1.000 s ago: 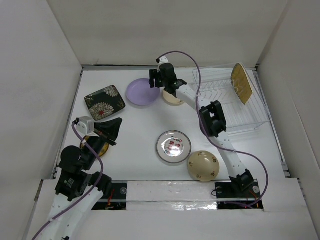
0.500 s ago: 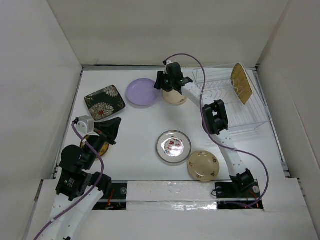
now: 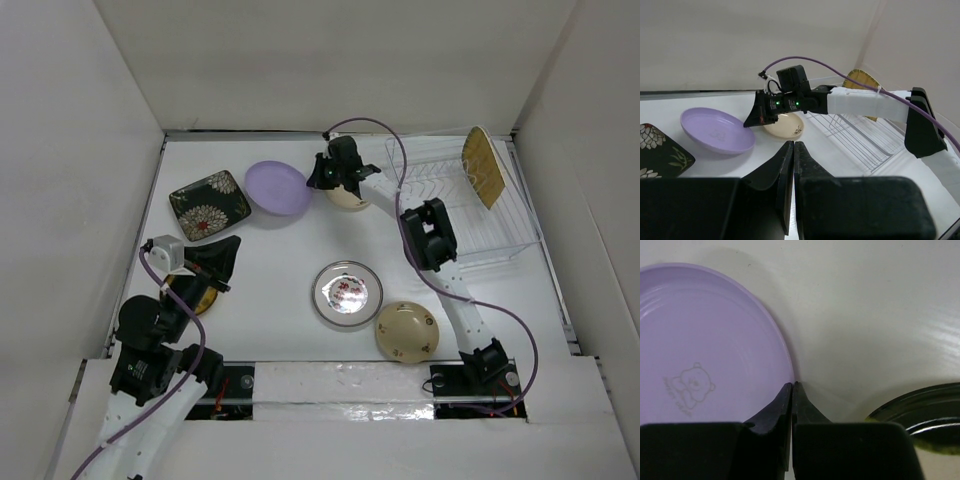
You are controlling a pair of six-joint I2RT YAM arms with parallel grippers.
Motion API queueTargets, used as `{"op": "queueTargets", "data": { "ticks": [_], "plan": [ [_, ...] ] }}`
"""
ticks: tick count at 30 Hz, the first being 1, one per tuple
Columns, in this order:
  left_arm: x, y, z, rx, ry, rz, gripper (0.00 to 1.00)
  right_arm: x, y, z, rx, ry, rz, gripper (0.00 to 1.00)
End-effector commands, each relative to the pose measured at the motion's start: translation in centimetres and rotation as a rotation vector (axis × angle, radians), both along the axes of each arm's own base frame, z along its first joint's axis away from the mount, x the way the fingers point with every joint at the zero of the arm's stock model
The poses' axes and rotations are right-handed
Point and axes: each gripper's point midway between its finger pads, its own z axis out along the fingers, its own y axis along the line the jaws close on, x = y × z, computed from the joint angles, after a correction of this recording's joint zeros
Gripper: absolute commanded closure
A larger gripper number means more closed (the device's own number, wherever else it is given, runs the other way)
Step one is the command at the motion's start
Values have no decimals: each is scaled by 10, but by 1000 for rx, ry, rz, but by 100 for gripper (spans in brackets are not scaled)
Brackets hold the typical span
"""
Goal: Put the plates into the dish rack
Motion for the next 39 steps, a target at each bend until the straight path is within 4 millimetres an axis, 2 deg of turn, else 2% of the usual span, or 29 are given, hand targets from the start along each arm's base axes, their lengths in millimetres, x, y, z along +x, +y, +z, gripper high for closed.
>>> {"op": "queueTargets", "data": {
  "ticks": [1, 3, 4, 5, 6, 7, 8, 10, 11, 12, 13, 14, 15, 16, 17, 18, 19, 22, 23, 24, 25, 26, 28, 29, 31, 33, 34, 39],
  "plan": [
    [-8, 3, 24, -20, -81, -4, 98, -2, 24, 100, 138, -167, -11, 100],
    [-9, 3, 24, -21, -82, -4, 98, 4, 17, 135, 171, -238, -67, 100],
    [-9, 3, 24, -23, -83, -4, 98, -1, 16, 140, 166, -251, -83, 100],
    [-9, 3, 24, -22, -83, -4, 98, -3, 7, 183, 185, -327, -112, 100],
    [-10, 3, 25, -25, -87, -4, 98, 1, -6, 201, 172, -374, -177, 100],
    [-11, 3, 25, -25, -89, -6, 98, -2, -15, 205, 151, -388, -201, 100],
    [-11, 3, 26, -25, -90, -7, 98, -7, -30, 244, 147, -462, -243, 100],
    [-14, 4, 28, -30, -101, -12, 98, -9, -58, 268, 92, -523, -345, 100],
    [-14, 3, 28, -30, -101, -17, 98, -5, -83, 268, 27, -544, -389, 100],
    [-16, 3, 29, -31, -106, -20, 98, -11, -104, 294, 14, -585, -430, 100],
    [-18, 2, 30, -33, -111, -28, 98, -7, -138, 298, -84, -611, -511, 100],
    [-18, 2, 31, -34, -114, -29, 98, -9, -158, 293, -162, -613, -558, 100],
    [-20, 2, 31, -36, -117, -31, 98, -17, -183, 309, -217, -644, -620, 100],
    [-23, 3, 33, -41, -128, -34, 98, -21, -219, 314, -313, -664, -755, 100],
    [-25, 3, 35, -45, -134, -36, 98, -26, -234, 310, -445, -685, -718, 100],
    [-26, 4, 36, -48, -141, -36, 98, -32, -275, 299, -555, -670, -844, 100],
    [-30, 5, 39, -52, -154, -38, 98, -46, -308, 320, -634, -704, -958, 100],
    [-35, 8, 42, -62, -173, -35, 97, -69, -373, 326, -754, -696, -1160, 100],
    [-36, 7, 42, -62, -174, -42, 97, -74, -387, 329, -815, -691, -1180, 100],
    [-37, 6, 42, -65, -176, -51, 97, -77, -396, 337, -818, -710, -1219, 100],
    [-38, 6, 43, -67, -178, -50, 97, -83, -412, 336, -865, -700, -1259, 100],
    [-40, 5, 44, -69, -181, -61, 97, -89, -421, 340, -971, -697, -1254, 100],
    [-41, 5, 45, -69, -186, -62, 97, -95, -433, 353, -1018, -736, -1317, 100],
    [-43, 4, 45, -70, -189, -74, 97, -95, -441, 345, -1172, -706, -1279, 100],
    [-45, 6, 47, -76, -198, -69, 97, -99, -448, 349, -1229, -737, -1318, 100],
    [-46, 7, 48, -79, -203, -66, 97, -97, -453, 335, -1404, -701, -1263, 100],
    [-46, 7, 48, -78, -204, -66, 97, -98, -453, 337, -1406, -735, -1272, 100],
    [-47, 7, 48, -77, -206, -67, 97, -93, -455, 313, -1497, -717, -1210, 100]
  ]
}}
